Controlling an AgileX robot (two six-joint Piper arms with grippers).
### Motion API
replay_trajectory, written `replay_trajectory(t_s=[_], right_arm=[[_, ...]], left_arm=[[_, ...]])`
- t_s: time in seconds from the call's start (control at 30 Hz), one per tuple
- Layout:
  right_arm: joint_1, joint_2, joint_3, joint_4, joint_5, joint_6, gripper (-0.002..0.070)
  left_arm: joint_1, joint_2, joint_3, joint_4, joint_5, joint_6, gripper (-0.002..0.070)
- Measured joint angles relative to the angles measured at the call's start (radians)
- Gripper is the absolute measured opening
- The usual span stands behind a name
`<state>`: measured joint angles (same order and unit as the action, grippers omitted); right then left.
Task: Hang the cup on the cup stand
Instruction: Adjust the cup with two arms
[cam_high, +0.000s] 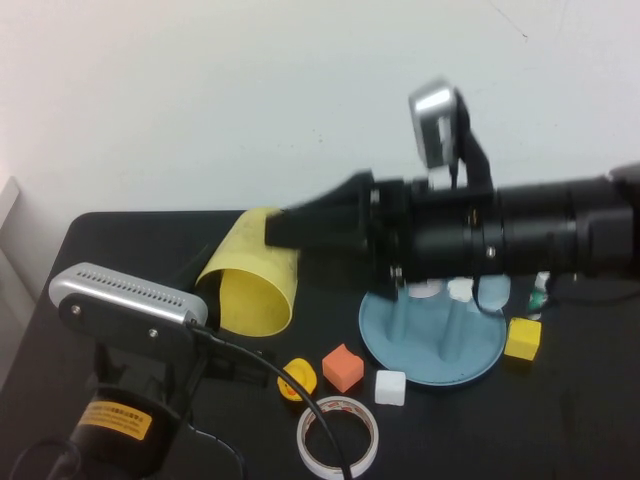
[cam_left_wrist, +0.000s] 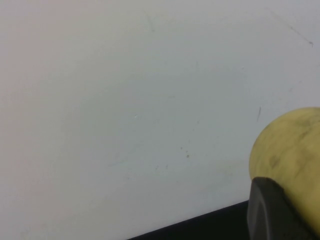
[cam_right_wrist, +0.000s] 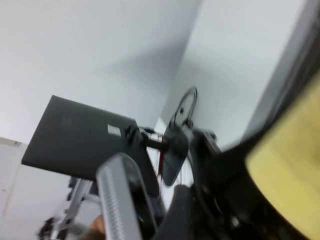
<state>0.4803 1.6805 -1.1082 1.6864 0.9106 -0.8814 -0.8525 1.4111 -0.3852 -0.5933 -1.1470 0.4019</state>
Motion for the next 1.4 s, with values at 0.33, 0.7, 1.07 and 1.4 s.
replay_trajectory(t_s=[0.33, 0.7, 1.07, 1.4], right_arm=[[-0.013, 0.0, -0.026, 0.004, -0.176, -0.097, 0.0652], [-0.015, 0.019, -0.026, 0.006, -0.13, -0.093, 0.0652], [-0.015, 0.094, -0.026, 0.006, -0.01, 0.053, 0.0654], [-0.015, 0.094, -0.03, 0.006, -0.114, 0.113, 0.0655]], left_arm=[[0.0, 0.0, 0.0, -0.01, 0.002, 0.01, 0.0005], [0.0, -0.022, 0.0, -0.003, 0.006, 0.012, 0.0005], [0.0, -0.022, 0.0, 0.008, 0.006, 0.017, 0.0005], [0.0, -0.022, 0.0, 0.041, 0.006, 0.031, 0.0005]])
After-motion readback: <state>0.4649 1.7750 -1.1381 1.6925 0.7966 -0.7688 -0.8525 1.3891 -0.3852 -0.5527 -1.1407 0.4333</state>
